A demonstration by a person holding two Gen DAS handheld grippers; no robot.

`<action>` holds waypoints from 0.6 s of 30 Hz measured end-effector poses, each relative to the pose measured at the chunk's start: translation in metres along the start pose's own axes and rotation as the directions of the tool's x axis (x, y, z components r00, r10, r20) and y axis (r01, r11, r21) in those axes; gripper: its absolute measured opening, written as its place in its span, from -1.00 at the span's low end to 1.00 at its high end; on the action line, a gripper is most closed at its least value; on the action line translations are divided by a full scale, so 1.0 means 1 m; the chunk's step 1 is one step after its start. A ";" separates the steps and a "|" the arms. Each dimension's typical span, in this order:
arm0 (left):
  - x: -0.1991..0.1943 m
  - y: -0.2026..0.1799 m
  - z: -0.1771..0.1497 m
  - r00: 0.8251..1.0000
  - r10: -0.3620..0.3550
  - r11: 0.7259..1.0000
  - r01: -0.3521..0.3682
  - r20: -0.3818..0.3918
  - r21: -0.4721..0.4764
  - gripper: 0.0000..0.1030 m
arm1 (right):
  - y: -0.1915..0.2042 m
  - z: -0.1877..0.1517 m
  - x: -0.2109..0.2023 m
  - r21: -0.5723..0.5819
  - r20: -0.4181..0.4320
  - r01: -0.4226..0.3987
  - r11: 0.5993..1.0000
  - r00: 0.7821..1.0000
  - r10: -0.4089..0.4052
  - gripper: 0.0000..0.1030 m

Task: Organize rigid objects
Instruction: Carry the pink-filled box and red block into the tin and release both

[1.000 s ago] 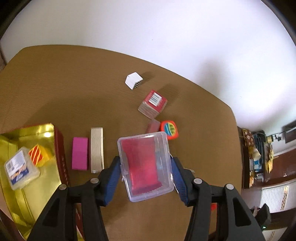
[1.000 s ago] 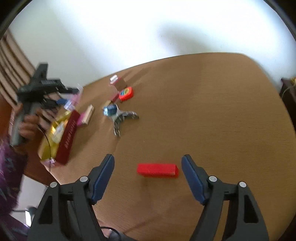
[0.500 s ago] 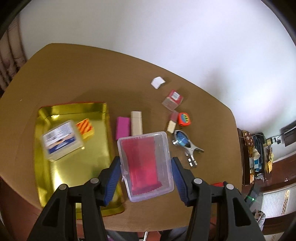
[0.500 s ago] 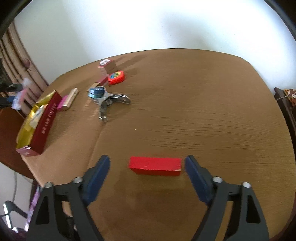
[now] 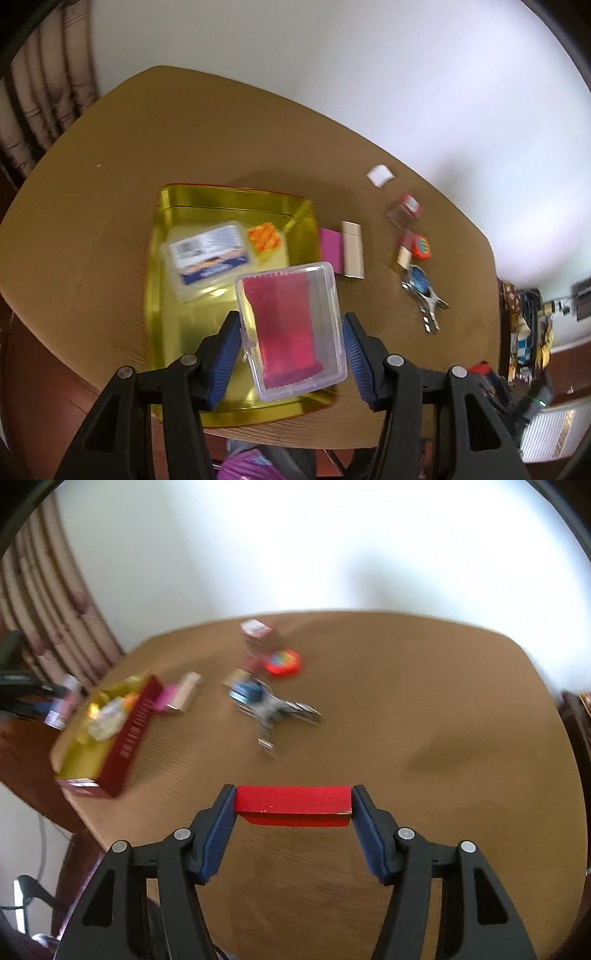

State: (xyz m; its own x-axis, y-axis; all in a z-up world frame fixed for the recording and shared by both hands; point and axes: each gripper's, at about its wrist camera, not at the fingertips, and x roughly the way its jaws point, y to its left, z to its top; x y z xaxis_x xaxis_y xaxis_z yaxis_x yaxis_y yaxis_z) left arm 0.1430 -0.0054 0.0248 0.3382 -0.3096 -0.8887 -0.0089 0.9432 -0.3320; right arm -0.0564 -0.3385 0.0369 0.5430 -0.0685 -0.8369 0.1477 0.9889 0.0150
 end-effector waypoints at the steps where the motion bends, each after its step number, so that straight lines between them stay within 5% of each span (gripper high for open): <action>1: 0.003 0.006 0.001 1.000 0.005 1.000 -0.005 -0.006 -0.009 0.08 | 0.010 0.005 -0.002 -0.012 0.007 -0.021 1.000 1.000 0.022 0.13; 11: 0.065 0.020 -0.002 0.994 0.025 1.000 -0.025 -0.110 -0.003 0.08 | 0.097 0.033 -0.004 -0.118 0.016 -0.174 0.978 0.984 0.177 0.13; 18: 0.117 0.010 0.023 0.986 -0.006 1.000 0.008 -0.164 0.014 0.09 | 0.109 0.032 0.003 -0.118 -0.014 -0.202 0.972 0.979 0.201 0.13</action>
State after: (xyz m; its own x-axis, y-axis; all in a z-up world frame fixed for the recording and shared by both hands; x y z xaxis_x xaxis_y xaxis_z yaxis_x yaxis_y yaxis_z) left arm 0.2041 -0.0297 -0.0756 0.1790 -0.3307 -0.9266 0.0075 0.9423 -0.3348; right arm -0.0124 -0.2348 0.0538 0.5497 0.1339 -0.8245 -0.0633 0.9909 0.1187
